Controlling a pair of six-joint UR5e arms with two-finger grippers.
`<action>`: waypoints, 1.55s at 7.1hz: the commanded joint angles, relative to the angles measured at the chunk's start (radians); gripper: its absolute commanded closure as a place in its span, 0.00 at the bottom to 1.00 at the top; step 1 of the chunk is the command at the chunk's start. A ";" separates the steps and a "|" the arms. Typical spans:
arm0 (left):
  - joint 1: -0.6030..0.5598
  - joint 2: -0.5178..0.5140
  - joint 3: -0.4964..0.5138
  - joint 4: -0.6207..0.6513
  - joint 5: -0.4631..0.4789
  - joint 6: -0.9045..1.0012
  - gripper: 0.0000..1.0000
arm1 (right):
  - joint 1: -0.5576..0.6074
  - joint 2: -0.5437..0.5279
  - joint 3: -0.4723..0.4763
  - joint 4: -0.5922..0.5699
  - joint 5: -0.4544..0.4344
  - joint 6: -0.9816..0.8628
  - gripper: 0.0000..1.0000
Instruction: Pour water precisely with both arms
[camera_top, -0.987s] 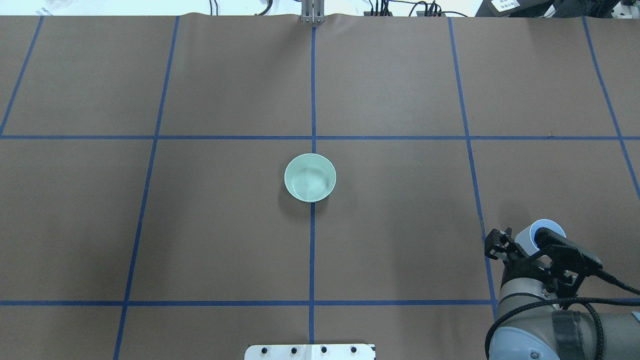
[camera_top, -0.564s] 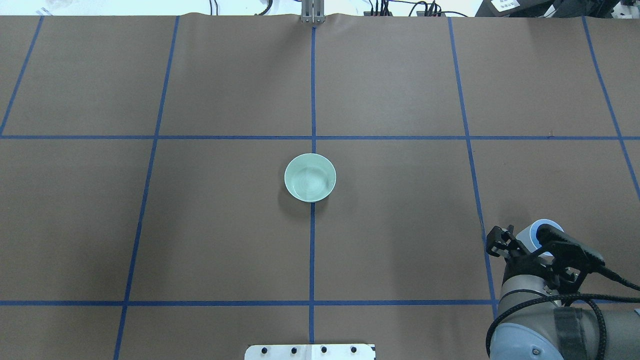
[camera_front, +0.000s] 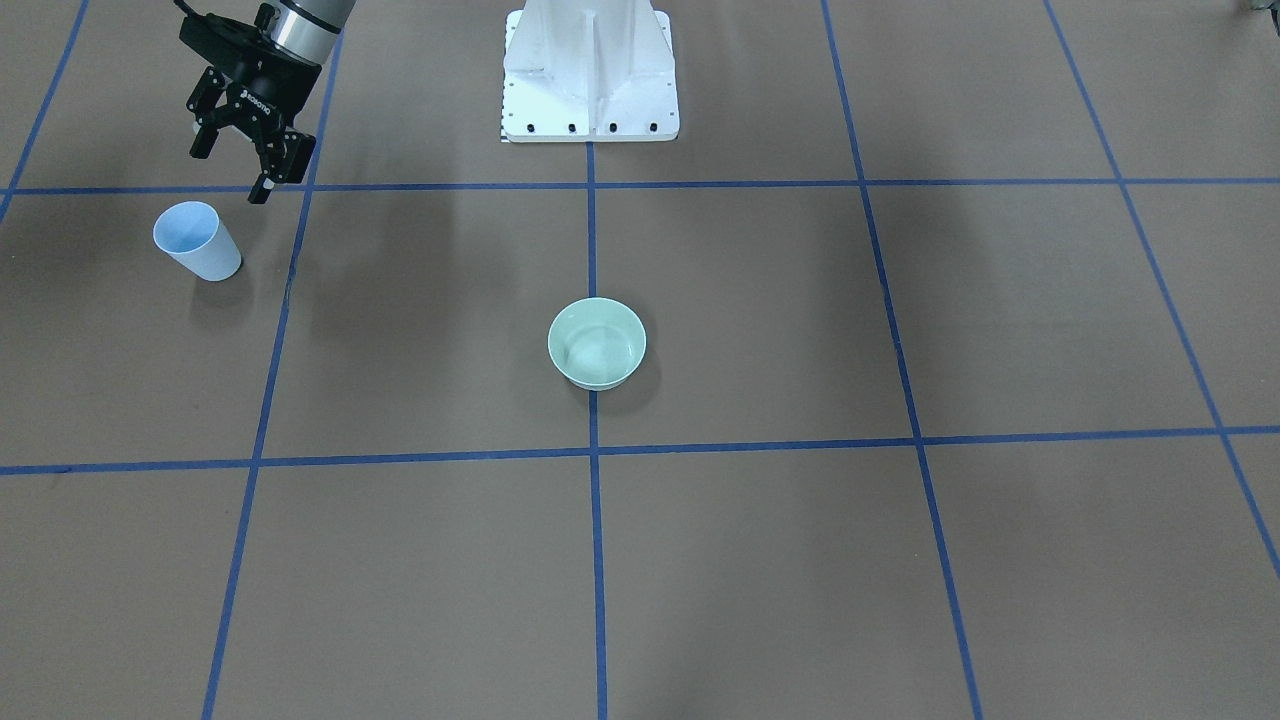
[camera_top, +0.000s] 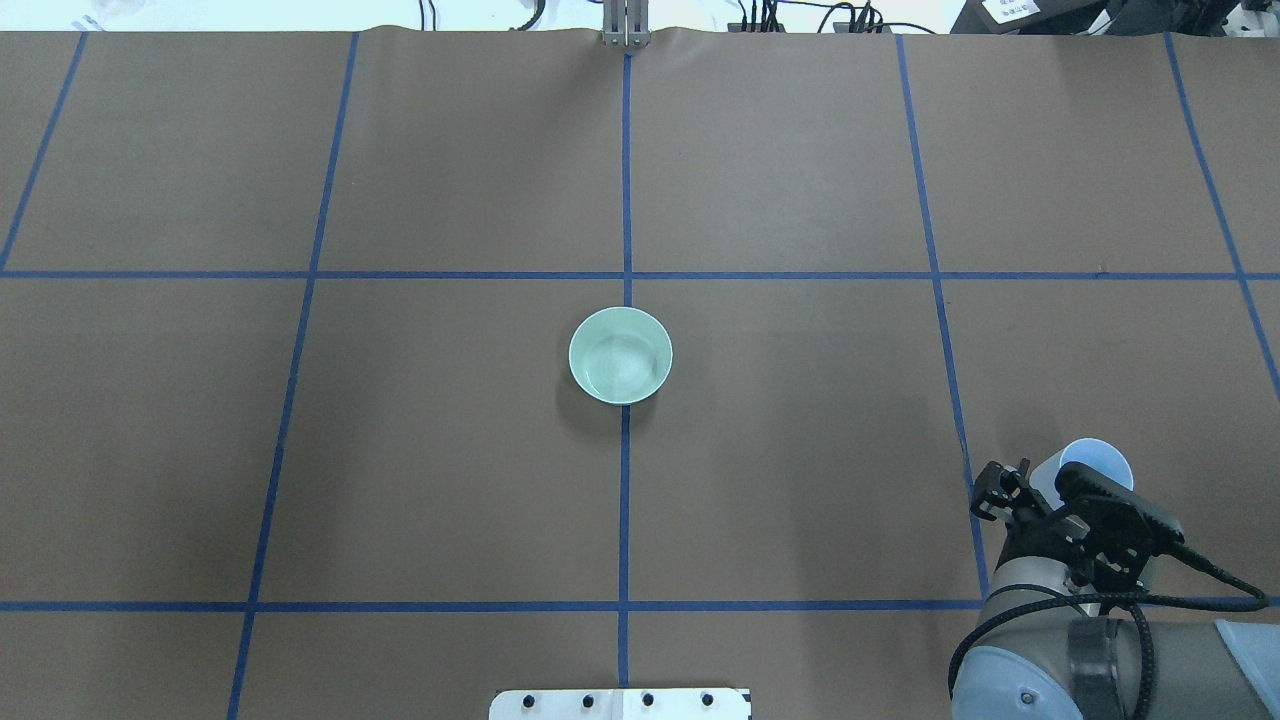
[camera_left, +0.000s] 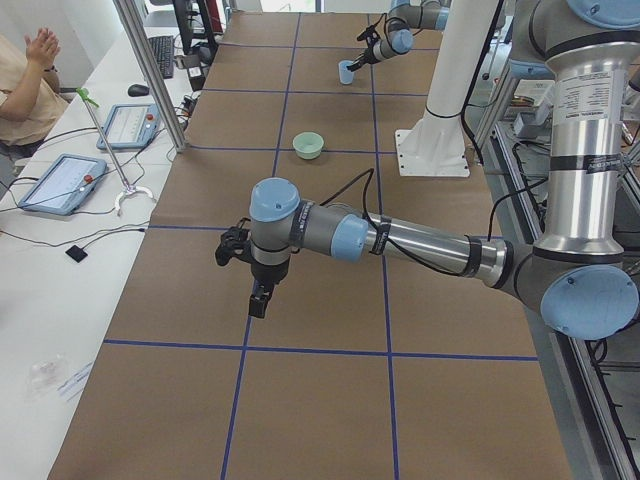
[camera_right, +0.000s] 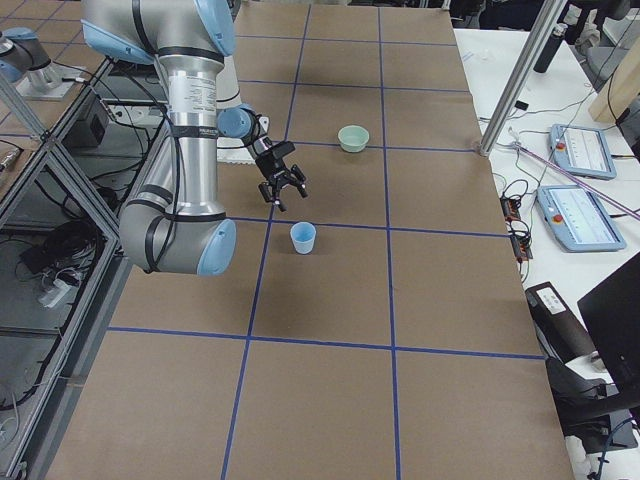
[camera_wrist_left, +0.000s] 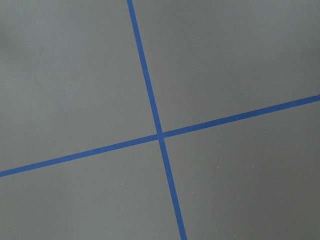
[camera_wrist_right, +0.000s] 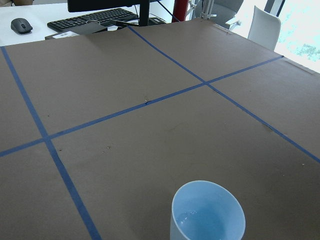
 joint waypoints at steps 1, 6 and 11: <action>0.000 0.000 0.000 0.000 0.000 0.000 0.00 | -0.007 0.001 -0.052 0.001 0.001 0.033 0.00; 0.000 0.002 0.002 0.000 0.000 0.000 0.00 | -0.020 0.006 -0.112 0.001 -0.001 0.093 0.00; 0.000 0.002 0.000 0.000 0.000 0.000 0.00 | 0.023 0.004 -0.164 0.014 -0.005 0.082 0.00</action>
